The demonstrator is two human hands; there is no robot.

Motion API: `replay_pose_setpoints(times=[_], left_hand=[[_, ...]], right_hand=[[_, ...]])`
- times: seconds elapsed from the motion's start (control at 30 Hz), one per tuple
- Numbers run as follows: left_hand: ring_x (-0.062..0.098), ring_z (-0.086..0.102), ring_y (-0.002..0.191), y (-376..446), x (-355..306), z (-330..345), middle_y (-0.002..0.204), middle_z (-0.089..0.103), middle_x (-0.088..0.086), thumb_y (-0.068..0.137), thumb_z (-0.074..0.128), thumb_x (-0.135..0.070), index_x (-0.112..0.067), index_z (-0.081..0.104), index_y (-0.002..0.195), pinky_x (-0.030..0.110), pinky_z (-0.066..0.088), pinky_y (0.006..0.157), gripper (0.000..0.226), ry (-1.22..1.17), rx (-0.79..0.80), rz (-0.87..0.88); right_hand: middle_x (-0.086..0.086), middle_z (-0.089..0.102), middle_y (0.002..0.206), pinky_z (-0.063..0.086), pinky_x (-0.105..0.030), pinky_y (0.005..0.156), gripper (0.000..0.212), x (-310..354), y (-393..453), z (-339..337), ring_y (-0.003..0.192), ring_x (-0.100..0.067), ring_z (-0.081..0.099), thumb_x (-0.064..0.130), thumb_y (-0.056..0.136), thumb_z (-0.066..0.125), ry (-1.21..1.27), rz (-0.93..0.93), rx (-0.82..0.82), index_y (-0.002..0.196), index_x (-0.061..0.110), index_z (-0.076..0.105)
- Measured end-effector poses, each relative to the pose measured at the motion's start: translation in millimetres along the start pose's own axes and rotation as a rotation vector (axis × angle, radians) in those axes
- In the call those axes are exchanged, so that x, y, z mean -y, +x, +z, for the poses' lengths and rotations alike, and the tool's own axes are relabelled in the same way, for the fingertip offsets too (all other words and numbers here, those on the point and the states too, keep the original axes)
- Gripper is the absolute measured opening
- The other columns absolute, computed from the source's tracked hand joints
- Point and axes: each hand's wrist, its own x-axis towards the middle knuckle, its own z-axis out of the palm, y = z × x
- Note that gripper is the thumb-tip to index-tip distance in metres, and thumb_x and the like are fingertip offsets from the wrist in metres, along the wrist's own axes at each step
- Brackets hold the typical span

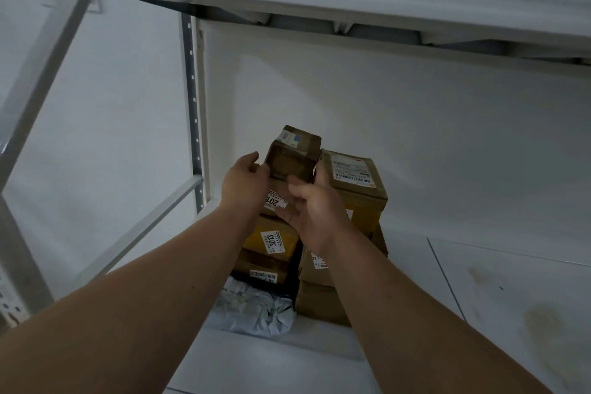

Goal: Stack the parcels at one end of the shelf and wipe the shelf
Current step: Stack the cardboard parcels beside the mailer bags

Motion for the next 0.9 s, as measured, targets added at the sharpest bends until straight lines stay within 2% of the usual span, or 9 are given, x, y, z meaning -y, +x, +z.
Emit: replay_pose_setpoints(times=[0.17, 0.33, 0.4, 0.47, 0.57, 0.67, 0.77, 0.83, 0.9], left_hand=[[0.020, 0.064, 0.095, -10, 10, 2, 0.106, 0.062, -0.001, 0.095, 0.051, -0.027, -0.021, 0.048, 0.133, 0.045, 0.055, 0.089, 0.039, -0.005, -0.004, -0.061], [0.020, 0.066, 0.089, -21, 22, 4, 0.107, 0.064, 0.000, 0.096, 0.051, -0.027, -0.021, 0.052, 0.126, 0.035, 0.057, 0.073, 0.030, 0.020, -0.028, -0.113], [0.022, 0.067, 0.087, -25, 25, 4, 0.109, 0.065, 0.002, 0.096, 0.051, -0.028, -0.021, 0.053, 0.126, 0.034, 0.057, 0.069, 0.030, 0.041, -0.040, -0.127], [0.022, 0.067, 0.086, -27, 27, 5, 0.108, 0.066, 0.003, 0.096, 0.051, -0.029, -0.021, 0.054, 0.126, 0.033, 0.056, 0.067, 0.031, 0.046, -0.048, -0.136], [0.023, 0.066, 0.088, -30, 29, 7, 0.104, 0.068, 0.006, 0.095, 0.051, -0.029, -0.019, 0.058, 0.119, 0.031, 0.051, 0.066, 0.027, 0.067, -0.043, -0.138], [0.023, 0.061, 0.079, -38, 29, 9, 0.089, 0.067, 0.008, 0.096, 0.049, -0.029, -0.013, 0.064, 0.100, 0.033, 0.048, 0.068, 0.022, 0.129, -0.022, -0.152], [0.021, 0.052, 0.060, -48, 32, 13, 0.068, 0.061, 0.009, 0.096, 0.049, -0.028, -0.007, 0.064, 0.079, 0.032, 0.041, 0.063, 0.031, 0.151, 0.067, -0.198], [0.021, 0.051, 0.057, -56, 36, 18, 0.065, 0.060, 0.009, 0.093, 0.052, -0.018, -0.006, 0.062, 0.074, 0.033, 0.043, 0.063, 0.025, 0.159, 0.151, -0.240], [0.018, 0.052, 0.056, -65, 41, 24, 0.066, 0.057, 0.007, 0.094, 0.053, -0.010, -0.008, 0.056, 0.071, 0.028, 0.045, 0.057, 0.023, 0.167, 0.198, -0.276]], right_hand=[[0.005, 0.066, 0.114, 0.053, -0.041, 0.089, 0.076, -4, -9, -10, 0.108, -0.021, 0.065, 0.002, 0.096, 0.047, -0.033, 0.004, -0.002, 0.152, 0.041, 0.016], [-0.003, 0.064, 0.119, 0.057, -0.031, 0.071, 0.077, -6, -19, -17, 0.089, -0.017, 0.072, -0.002, 0.095, 0.049, -0.055, -0.029, 0.030, 0.152, 0.037, 0.017], [-0.004, 0.063, 0.117, 0.058, -0.032, 0.073, 0.075, -6, -22, -20, 0.085, -0.017, 0.073, -0.003, 0.094, 0.050, -0.053, -0.026, 0.031, 0.151, 0.035, 0.021], [-0.005, 0.065, 0.116, 0.057, -0.039, 0.086, 0.068, -5, -25, -24, 0.087, -0.017, 0.073, -0.001, 0.093, 0.052, -0.078, -0.012, 0.030, 0.148, 0.031, 0.030], [-0.005, 0.071, 0.107, 0.052, -0.041, 0.093, 0.039, -3, -30, -30, 0.088, -0.017, 0.071, 0.006, 0.093, 0.054, -0.170, 0.032, 0.074, 0.129, 0.021, 0.054], [-0.004, 0.071, 0.077, 0.052, -0.036, 0.079, 0.007, -3, -37, -36, 0.071, -0.016, 0.066, 0.012, 0.092, 0.060, -0.282, 0.066, 0.145, 0.091, 0.012, 0.066], [0.000, 0.062, 0.058, 0.049, -0.023, 0.057, 0.017, -10, -43, -45, 0.054, -0.011, 0.057, 0.016, 0.091, 0.065, -0.408, 0.098, 0.135, 0.075, 0.013, 0.062], [-0.001, 0.060, 0.059, 0.048, -0.024, 0.057, 0.012, -15, -46, -55, 0.054, -0.011, 0.055, 0.017, 0.091, 0.065, -0.519, 0.149, 0.129, 0.080, 0.014, 0.064], [-0.004, 0.062, 0.068, 0.051, -0.027, 0.066, 0.009, -19, -51, -66, 0.062, -0.014, 0.057, 0.012, 0.093, 0.060, -0.555, 0.228, 0.147, 0.097, 0.015, 0.068]])
